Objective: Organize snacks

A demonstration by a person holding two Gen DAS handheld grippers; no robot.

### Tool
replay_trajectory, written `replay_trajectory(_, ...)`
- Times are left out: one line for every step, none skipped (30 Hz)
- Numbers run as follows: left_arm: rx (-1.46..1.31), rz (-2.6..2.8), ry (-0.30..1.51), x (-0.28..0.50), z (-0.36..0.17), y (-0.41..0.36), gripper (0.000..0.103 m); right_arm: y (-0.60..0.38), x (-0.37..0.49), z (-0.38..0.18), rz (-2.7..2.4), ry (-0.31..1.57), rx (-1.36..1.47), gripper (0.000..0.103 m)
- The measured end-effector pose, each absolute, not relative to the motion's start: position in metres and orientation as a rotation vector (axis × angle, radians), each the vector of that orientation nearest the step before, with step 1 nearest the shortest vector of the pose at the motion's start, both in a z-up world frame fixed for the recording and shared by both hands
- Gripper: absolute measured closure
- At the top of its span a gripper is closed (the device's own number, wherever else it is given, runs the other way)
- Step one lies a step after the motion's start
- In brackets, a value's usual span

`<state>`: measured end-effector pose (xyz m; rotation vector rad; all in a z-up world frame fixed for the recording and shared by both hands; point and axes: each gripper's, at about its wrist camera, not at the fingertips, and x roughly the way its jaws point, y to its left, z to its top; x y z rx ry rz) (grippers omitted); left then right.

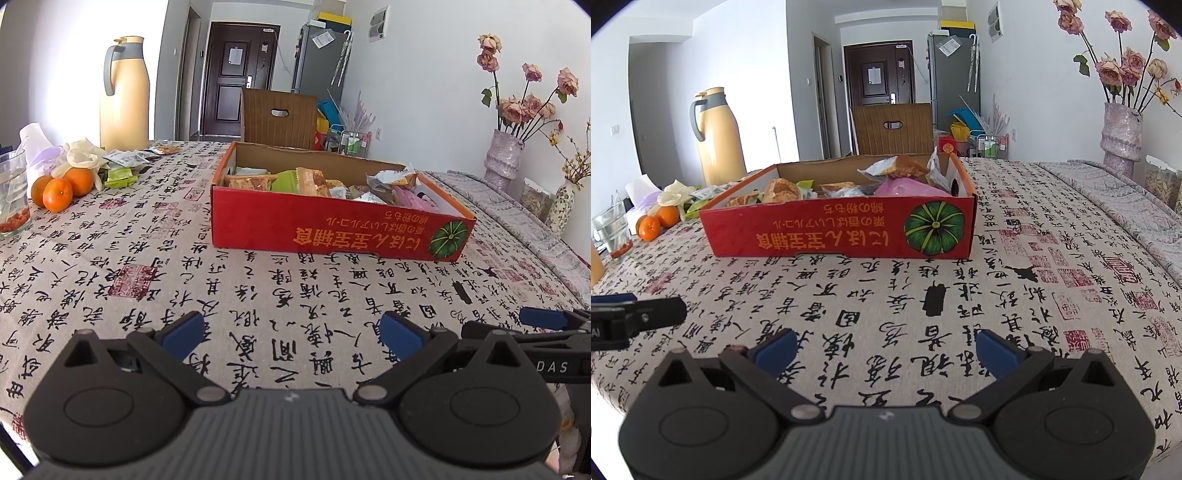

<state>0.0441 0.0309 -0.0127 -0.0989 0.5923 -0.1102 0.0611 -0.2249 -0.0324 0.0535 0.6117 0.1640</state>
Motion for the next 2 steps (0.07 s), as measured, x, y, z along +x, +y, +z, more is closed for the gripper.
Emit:
replay_trajectory(-0.098, -0.112, 0.592, 0.0438, -0.0128, 0.0307, 0.0, -0.2249, 0.061, -0.0326, 0.164, 0.611, 0.054, 0.0)
replay_trajectory(-0.1, -0.113, 0.594, 0.0443, -0.0126, 0.0308, 0.0, -0.2253, 0.061, -0.0327, 0.164, 0.612, 0.055, 0.0)
